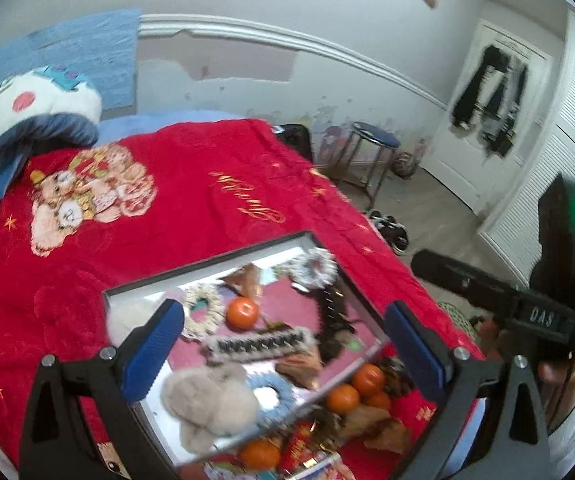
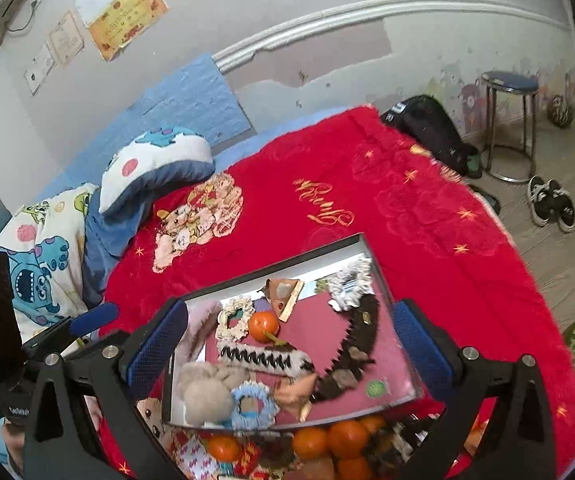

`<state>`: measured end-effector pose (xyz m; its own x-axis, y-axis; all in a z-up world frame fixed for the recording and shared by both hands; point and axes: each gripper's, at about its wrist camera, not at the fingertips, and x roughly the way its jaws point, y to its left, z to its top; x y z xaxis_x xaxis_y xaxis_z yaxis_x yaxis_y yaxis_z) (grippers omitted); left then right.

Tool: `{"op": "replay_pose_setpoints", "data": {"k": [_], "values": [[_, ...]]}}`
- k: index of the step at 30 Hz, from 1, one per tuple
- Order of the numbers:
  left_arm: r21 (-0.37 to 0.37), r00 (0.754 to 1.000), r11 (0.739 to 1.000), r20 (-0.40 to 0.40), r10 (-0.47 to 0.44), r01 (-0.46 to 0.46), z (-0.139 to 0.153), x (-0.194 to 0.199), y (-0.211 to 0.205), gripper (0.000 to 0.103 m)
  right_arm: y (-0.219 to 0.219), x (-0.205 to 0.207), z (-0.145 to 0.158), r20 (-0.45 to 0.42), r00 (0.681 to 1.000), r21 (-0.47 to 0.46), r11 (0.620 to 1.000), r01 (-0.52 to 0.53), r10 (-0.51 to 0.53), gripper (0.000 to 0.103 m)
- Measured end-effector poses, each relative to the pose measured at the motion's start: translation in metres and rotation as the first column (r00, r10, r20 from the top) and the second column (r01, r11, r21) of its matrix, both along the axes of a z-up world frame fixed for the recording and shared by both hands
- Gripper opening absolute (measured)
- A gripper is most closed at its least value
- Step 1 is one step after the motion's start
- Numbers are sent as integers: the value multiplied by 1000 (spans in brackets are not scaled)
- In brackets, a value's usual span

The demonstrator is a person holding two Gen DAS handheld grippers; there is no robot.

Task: Organize objects
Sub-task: 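Withdraw both open grippers from the tray toward the remaining items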

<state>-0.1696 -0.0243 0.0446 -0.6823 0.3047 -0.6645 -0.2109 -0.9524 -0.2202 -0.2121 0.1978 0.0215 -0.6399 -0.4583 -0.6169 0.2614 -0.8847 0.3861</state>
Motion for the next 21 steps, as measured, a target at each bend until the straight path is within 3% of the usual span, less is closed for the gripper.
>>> {"op": "replay_pose_setpoints", "data": {"k": [8, 14, 18, 21], "values": [[-57, 995, 994, 7, -98, 98, -8, 48, 38, 102, 27, 70, 17, -69, 997, 22, 999, 46, -45, 103], [-114, 987, 982, 65, -145, 152, -38, 80, 55, 102, 32, 122, 0, -84, 995, 53, 997, 60, -56, 103], [-63, 983, 986, 101, -150, 157, -50, 84, 53, 95, 35, 137, -16, -61, 996, 45, 997, 70, -67, 103], [-76, 985, 987, 104, -136, 144, -57, 84, 52, 94, 39, 138, -23, -55, 995, 66, 994, 85, -81, 103]]}}
